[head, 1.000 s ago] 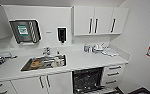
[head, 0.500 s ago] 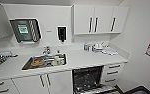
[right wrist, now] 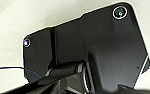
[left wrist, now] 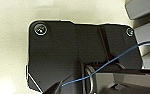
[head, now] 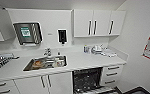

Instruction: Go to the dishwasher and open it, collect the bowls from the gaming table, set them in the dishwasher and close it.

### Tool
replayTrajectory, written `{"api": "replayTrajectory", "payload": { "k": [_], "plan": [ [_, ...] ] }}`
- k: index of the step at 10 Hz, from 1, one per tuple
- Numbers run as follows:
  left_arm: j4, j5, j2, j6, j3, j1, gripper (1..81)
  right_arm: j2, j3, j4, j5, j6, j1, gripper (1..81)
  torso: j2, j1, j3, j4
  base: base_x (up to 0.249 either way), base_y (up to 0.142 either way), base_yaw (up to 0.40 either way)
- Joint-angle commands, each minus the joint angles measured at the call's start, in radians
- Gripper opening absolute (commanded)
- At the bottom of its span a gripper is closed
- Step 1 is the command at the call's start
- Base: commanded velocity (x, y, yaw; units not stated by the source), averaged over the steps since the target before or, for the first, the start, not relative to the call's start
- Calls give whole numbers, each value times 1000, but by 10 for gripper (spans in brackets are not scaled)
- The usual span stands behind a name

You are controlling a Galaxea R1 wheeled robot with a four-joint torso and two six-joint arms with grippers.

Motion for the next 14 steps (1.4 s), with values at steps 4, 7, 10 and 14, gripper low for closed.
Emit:
{"api": "replayTrajectory", "payload": {
  "k": [4, 7, 10, 14],
  "plan": [
    [8, 49, 0, 10, 1, -39, 811, 3, 3, -10, -54, -3, 49, 811, 159, -66, 1, 0, 0, 0, 0],
    [8, 49, 0, 8, 1, -39, 811, 0, 3, -10, -53, -3, 46, 811, 139, -50, 0, 0, 0, 0, 0],
    [8, 50, 2, 5, 1, -39, 811, 0, 3, -10, -53, -3, 45, 811, 149, -60, 98, 0, 0, 0, 0],
    [8, 49, 0, 3, 1, -39, 811, 2, 3, -11, -54, -3, 46, 811, 149, -62, 102, 0, 0, 0, 0]
  ]
}}
